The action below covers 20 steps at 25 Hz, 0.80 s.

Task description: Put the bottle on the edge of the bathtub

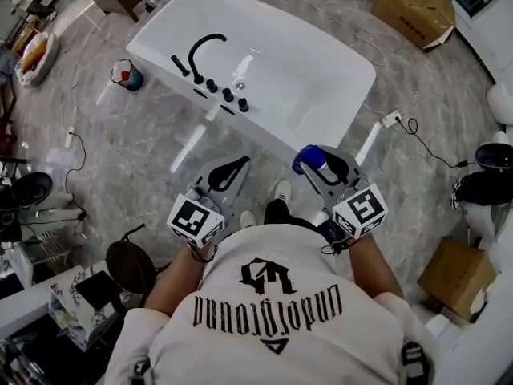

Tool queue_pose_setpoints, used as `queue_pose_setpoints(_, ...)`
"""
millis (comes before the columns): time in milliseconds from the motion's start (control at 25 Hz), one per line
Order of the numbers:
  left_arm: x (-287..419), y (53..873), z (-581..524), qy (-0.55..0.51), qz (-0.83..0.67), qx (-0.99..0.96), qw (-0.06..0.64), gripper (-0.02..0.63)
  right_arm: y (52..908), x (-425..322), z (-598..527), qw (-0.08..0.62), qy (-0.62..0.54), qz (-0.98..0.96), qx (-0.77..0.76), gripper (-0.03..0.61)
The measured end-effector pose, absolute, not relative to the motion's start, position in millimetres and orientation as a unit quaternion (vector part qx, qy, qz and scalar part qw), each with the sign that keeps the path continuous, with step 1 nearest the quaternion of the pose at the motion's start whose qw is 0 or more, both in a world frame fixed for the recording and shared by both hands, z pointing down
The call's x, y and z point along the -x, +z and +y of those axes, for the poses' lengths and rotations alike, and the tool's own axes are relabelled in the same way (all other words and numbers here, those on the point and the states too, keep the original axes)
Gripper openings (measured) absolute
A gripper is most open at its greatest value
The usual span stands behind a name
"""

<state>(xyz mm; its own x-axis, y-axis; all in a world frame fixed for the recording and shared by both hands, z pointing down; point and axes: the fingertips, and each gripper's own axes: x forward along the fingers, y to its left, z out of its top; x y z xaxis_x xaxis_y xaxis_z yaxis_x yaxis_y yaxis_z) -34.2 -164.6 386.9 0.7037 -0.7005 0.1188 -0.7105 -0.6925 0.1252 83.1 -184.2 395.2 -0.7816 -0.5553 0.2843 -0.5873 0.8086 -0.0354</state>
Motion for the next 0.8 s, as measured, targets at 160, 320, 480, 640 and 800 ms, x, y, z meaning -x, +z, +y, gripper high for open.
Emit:
queue_pose_setpoints(160,31.0,399.7,-182.7,0.039,-0.392,-0.915,0.09,0.014,417.8,-87.4,-205.1,0.146,0.07,-0.943,-0.292,0.155)
queue_pose_setpoints(320,28.1,415.7,-205.0,0.043,-0.401,-0.909,0.106,0.014,440.9,-91.0,-227.7,0.16,0.083,-0.942,-0.283,0.155)
queue_pose_setpoints(480,22.6,433.0,-224.7,0.053,-0.403,-0.906,0.117,0.014,462.2,-92.6,-247.4,0.171,0.09,-0.943,-0.271,0.155)
queue_pose_setpoints(640,18.9,449.5,-240.8,0.06,-0.405,-0.903,0.13,0.014,484.3,-91.6,-263.5,0.184,0.096,-0.943,-0.259,0.155)
queue_pose_setpoints(800,11.3,470.8,-261.9,0.067,-0.406,-0.9,0.147,0.014,510.9,-95.0,-284.0,0.203,0.092,-0.943,-0.247,0.155)
